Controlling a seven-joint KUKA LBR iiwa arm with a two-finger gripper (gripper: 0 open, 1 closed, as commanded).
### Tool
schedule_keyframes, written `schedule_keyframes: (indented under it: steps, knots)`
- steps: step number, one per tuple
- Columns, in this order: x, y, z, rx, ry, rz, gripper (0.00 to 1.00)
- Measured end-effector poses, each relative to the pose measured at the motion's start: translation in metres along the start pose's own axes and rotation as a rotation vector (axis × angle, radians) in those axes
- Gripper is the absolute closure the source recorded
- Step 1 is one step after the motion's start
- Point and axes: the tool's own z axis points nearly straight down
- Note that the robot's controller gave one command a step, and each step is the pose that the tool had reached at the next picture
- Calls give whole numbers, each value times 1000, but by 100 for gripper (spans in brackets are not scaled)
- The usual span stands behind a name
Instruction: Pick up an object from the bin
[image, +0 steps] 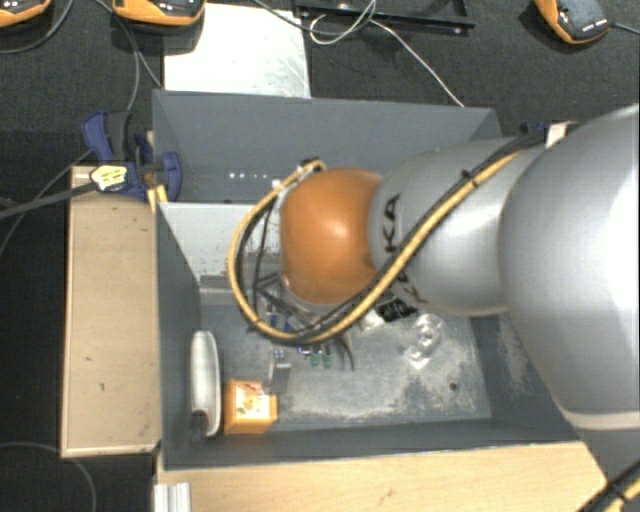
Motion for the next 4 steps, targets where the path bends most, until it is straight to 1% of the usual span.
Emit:
schedule_keyframes:
  steps: [1, 2, 3, 4]
  knots:
    - [-2, -1, -5, -2, -8, 7, 0]
    - [39, 37, 57, 1, -5, -252, 0]
    - [41, 36, 19, -2, -12, -418, 0]
    - [44, 30, 36, 0, -3, -355, 0]
